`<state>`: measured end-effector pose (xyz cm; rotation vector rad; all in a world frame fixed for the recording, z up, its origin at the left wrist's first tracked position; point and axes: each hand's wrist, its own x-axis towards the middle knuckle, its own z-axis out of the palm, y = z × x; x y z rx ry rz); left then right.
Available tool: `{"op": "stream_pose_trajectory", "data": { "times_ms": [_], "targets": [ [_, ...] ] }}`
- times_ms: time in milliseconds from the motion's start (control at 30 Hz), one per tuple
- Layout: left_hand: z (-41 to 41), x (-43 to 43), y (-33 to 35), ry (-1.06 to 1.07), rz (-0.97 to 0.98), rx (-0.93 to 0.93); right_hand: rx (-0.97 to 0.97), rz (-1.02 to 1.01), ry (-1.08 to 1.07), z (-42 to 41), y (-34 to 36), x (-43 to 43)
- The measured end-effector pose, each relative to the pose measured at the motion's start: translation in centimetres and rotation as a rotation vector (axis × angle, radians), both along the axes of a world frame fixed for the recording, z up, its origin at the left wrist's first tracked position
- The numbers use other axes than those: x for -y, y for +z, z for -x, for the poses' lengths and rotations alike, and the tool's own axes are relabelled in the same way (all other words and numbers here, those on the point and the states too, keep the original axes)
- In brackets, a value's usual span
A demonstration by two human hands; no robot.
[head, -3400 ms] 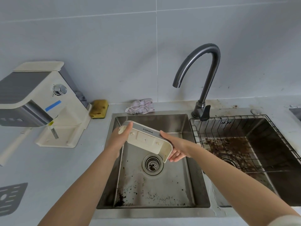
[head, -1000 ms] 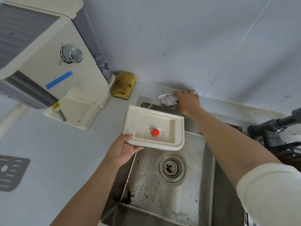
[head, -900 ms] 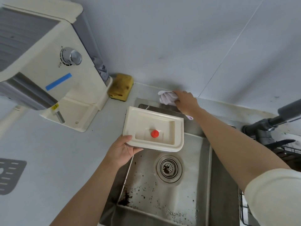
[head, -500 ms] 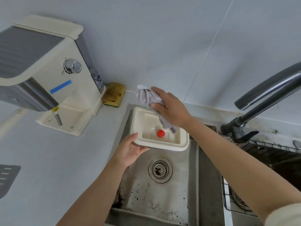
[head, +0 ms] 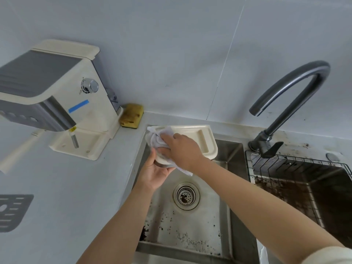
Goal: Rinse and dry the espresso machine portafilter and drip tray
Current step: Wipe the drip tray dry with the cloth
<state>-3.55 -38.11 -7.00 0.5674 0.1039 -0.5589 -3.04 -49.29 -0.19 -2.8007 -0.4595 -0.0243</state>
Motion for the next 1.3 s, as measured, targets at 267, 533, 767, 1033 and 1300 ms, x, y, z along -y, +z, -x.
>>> {"op": "stream_pose_trajectory", "data": {
  "times_ms": [267,533,767,1033,1300],
  "targets": [
    [0.2,-0.4,0.4,0.008,0.028,0.129,0.212,-0.037,0.14,1.7,-0.2,0.7],
    [0.1,-0.8,0.8,-0.108,0.046,0.066,0.349,-0.053,0.312,2.0,-1.9,2.5],
    [0.0,-1.7,1.0,-0.094,0.036,0.029,0.374,-0.007,0.309,2.8,-2.3,3.3],
    [-0.2,-1.9,-0.5,0.047,-0.213,-0.023,0.353,0.104,0.191,3.5,-2.5,4.4],
    [0.1,-2.8,-0.3,0.17,-0.249,0.074,0.35,0.095,0.181,4.2,-2.8,7.5]
  ]
}}
